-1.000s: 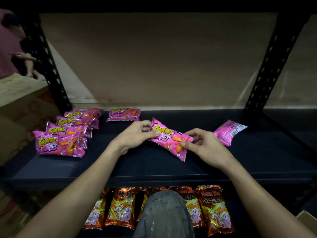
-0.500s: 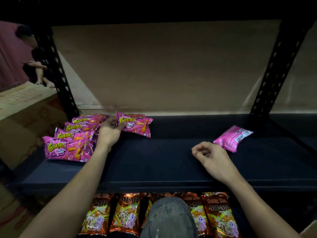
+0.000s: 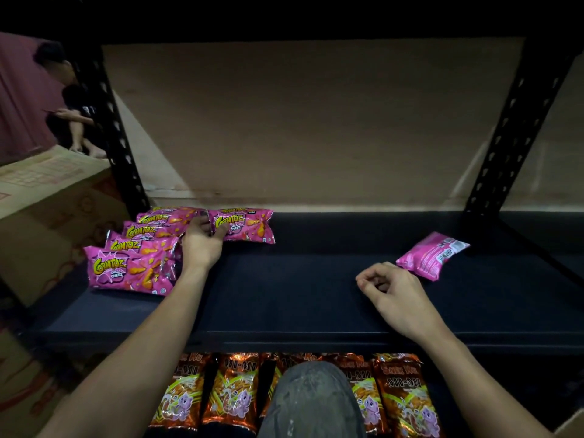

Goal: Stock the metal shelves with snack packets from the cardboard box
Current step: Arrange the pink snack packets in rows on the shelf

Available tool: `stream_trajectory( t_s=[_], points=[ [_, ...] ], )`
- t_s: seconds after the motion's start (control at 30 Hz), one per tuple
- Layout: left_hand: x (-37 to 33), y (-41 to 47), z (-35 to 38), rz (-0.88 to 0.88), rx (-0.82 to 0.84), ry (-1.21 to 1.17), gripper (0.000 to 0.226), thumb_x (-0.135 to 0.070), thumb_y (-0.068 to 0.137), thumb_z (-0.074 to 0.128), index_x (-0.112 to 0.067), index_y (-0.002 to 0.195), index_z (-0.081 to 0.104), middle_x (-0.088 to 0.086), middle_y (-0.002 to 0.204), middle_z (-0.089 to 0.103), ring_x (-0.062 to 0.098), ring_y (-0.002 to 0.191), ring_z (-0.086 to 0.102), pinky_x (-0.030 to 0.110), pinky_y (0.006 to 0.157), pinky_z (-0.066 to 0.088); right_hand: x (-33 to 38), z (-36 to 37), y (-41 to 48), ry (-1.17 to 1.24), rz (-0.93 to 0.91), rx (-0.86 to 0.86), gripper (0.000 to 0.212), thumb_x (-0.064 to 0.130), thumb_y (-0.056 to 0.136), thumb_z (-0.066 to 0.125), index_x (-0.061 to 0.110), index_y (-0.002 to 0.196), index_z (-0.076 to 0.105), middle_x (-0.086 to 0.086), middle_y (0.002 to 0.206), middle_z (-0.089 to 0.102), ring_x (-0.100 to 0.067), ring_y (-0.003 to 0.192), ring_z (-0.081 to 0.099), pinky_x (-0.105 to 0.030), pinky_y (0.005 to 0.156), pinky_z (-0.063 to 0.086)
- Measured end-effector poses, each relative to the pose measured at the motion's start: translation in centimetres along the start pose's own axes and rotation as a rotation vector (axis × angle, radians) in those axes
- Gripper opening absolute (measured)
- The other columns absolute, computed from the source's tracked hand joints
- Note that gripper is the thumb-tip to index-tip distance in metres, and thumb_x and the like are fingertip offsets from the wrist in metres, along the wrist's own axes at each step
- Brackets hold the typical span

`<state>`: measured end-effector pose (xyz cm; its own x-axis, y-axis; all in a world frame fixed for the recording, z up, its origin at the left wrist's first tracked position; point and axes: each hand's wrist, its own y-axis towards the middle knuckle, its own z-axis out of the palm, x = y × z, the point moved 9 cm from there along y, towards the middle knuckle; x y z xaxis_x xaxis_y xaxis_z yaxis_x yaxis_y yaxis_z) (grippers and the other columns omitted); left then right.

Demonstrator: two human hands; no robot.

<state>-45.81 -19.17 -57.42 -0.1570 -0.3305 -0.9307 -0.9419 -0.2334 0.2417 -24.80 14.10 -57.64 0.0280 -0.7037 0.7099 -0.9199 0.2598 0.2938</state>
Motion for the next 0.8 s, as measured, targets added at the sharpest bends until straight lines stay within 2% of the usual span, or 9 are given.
stream_trajectory(
  t_s=[0.2,0.4,0.53,0.63,0.8],
  points=[
    [0.13,0.00,-0.04,0.004,-0.011,0.014,0.054,-0.030,0.086,0.075,-0.003,0.127,0.055,0.016,0.118,0.065,0.033,0.108,0.062,0.042,0.096,0.049,0.10,-0.03,-0.09,-0.006,0.000,-0.003,0.014,0.017,0.091,0.068,0.028,0.084,0.071,0.012,0.091,0.064,0.006,0.085,0.059,-0.008,0.074,0.042],
    [0.22,-0.13,0.12,-0.001,-0.015,-0.001,0.050,-0.023,0.087,0.074,-0.001,0.128,0.053,0.016,0.119,0.064,0.031,0.107,0.062,0.036,0.092,0.047,0.11,0.01,-0.05,-0.002,0.003,-0.006,0.016,0.015,0.090,0.068,0.028,0.081,0.071,0.012,0.088,0.063,0.005,0.083,0.058,-0.010,0.075,0.042],
    [0.17,-0.08,-0.15,-0.017,-0.038,-0.080,0.048,-0.017,0.085,0.076,-0.002,0.125,0.055,0.013,0.112,0.063,0.024,0.097,0.060,0.031,0.089,0.046,0.20,-0.02,-0.11,0.003,0.005,-0.006,0.015,0.016,0.091,0.068,0.028,0.082,0.071,0.012,0.089,0.064,0.003,0.083,0.059,-0.011,0.077,0.044],
    [0.10,-0.04,-0.28,-0.029,-0.056,-0.162,0.043,-0.011,0.083,0.077,-0.003,0.121,0.058,0.009,0.105,0.060,0.024,0.100,0.060,0.028,0.087,0.046,0.21,-0.09,-0.15,-0.001,0.005,-0.002,0.015,0.016,0.091,0.068,0.028,0.083,0.071,0.012,0.090,0.064,0.002,0.083,0.060,-0.011,0.077,0.044],
    [0.22,-0.14,-0.44,-0.015,-0.084,-0.061,0.043,-0.012,0.084,0.076,-0.004,0.122,0.058,0.014,0.113,0.066,0.028,0.103,0.062,0.034,0.091,0.048,0.15,-0.04,-0.13,-0.015,0.009,0.004,0.015,0.017,0.091,0.068,0.029,0.083,0.071,0.013,0.090,0.063,0.006,0.084,0.058,-0.007,0.074,0.041]
  ],
)
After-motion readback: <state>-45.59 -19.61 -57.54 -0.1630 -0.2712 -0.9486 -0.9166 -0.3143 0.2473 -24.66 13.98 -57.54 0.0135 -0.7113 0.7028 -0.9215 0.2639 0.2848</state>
